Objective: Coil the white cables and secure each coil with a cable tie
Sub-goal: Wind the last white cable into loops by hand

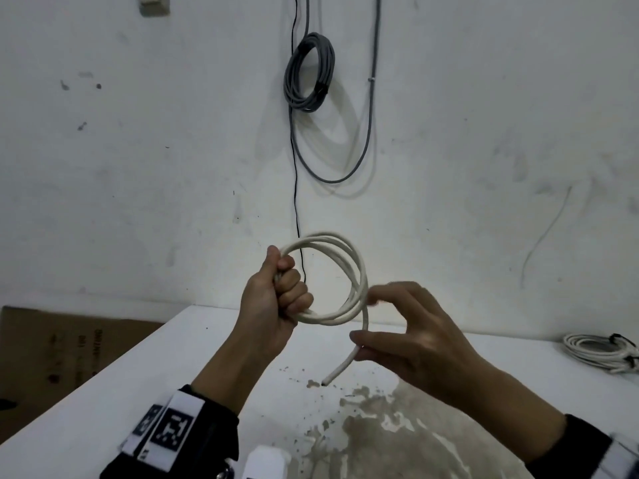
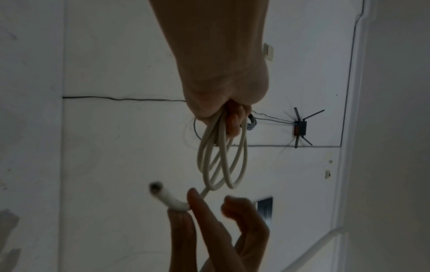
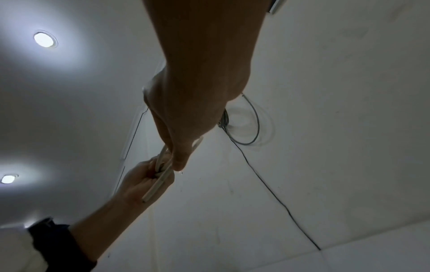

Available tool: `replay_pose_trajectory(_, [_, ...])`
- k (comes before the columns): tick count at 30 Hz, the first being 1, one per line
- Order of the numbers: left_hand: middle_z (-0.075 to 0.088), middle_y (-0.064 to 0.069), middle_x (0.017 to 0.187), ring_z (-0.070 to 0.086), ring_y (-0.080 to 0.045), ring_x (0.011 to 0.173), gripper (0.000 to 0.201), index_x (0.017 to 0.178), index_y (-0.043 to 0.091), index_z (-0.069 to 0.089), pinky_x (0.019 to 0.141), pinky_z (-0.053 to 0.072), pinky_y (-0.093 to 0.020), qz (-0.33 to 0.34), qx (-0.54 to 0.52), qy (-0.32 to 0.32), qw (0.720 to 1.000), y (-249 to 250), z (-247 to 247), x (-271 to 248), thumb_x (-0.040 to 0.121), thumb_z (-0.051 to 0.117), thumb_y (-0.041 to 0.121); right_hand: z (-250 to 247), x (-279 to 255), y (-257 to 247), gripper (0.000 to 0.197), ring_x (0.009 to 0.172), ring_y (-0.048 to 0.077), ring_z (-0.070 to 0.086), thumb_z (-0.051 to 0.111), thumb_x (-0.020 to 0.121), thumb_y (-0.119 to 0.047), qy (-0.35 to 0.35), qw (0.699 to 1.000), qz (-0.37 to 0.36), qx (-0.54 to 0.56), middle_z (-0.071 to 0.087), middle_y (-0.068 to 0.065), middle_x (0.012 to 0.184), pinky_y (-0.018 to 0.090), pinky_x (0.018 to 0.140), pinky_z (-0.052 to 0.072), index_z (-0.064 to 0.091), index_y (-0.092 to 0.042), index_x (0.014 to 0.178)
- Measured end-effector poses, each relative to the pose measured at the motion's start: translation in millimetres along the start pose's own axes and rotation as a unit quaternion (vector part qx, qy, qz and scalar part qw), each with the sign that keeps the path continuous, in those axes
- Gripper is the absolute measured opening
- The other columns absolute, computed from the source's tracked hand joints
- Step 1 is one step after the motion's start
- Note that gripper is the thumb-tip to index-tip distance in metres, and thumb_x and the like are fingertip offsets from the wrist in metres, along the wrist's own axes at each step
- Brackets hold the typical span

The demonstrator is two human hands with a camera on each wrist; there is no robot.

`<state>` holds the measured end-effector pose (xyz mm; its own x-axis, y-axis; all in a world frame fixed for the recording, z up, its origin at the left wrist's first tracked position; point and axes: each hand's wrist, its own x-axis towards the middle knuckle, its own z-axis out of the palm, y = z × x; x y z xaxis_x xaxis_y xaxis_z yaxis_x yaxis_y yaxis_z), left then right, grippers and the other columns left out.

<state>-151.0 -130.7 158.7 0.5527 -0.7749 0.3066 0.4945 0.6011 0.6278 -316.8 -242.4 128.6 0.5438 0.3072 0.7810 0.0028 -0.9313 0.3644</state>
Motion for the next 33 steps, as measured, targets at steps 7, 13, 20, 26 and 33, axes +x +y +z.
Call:
replay_pose_trajectory(7, [0.029,0.009,0.039,0.030,-0.002,0.030,0.041,0.065,0.016,0.039,0.039,0.037,-0.015,0.004,-0.060,-0.068,0.996,-14,8,-9,0.098,0.029,0.038,8,10,-16,0.022,0.132,0.024,0.039,0.066,0.082,-0.040,0.063,0.996,0.060,0.032,0.060,0.005,0.127,0.050,0.104,0.034,0.075,-0.023,0.071])
replay_pose_trajectory(13, [0.031,0.008,0.037,0.035,-0.002,0.029,0.040,0.065,0.016,0.040,0.040,0.042,-0.016,0.009,-0.048,-0.067,0.997,-20,17,-14,0.097,0.030,0.040,18,6,-16,0.024,0.114,0.017,0.056,0.067,0.078,-0.037,0.121,0.984,0.114,0.065,0.072,-0.003,0.081,0.052,0.107,0.032,0.075,-0.018,0.066])
replay_pose_trajectory(20, [0.025,0.006,0.027,0.020,-0.001,0.016,0.043,0.063,0.013,0.043,0.025,0.014,-0.009,-0.029,-0.028,-0.062,0.997,-18,18,-10,0.096,0.033,0.039,21,2,-26,0.026,0.112,0.015,0.062,0.074,0.071,-0.037,0.133,0.970,0.148,0.140,0.070,0.004,0.107,0.047,0.107,0.037,0.075,-0.012,0.065])
replay_pose_trajectory(26, [0.030,0.008,0.026,0.025,-0.001,0.015,0.045,0.062,0.010,0.056,0.026,0.012,-0.009,-0.261,0.086,-0.167,0.947,-7,0,-12,0.083,0.049,0.049,-13,24,-18,0.033,0.112,-0.003,0.053,0.050,0.083,-0.056,0.087,0.895,0.363,0.244,0.058,-0.015,0.118,0.020,0.096,0.042,0.055,-0.032,0.106])
replay_pose_trajectory(33, [0.030,0.006,0.030,0.022,0.001,0.018,0.078,0.068,0.004,0.067,0.029,0.015,-0.007,-0.292,0.186,-0.166,0.923,-7,10,-14,0.085,0.024,0.066,-12,37,-34,0.046,0.033,0.013,0.030,0.042,0.090,-0.040,-0.002,0.758,0.451,0.471,0.033,0.004,0.045,0.020,0.036,0.029,0.056,0.003,0.080])
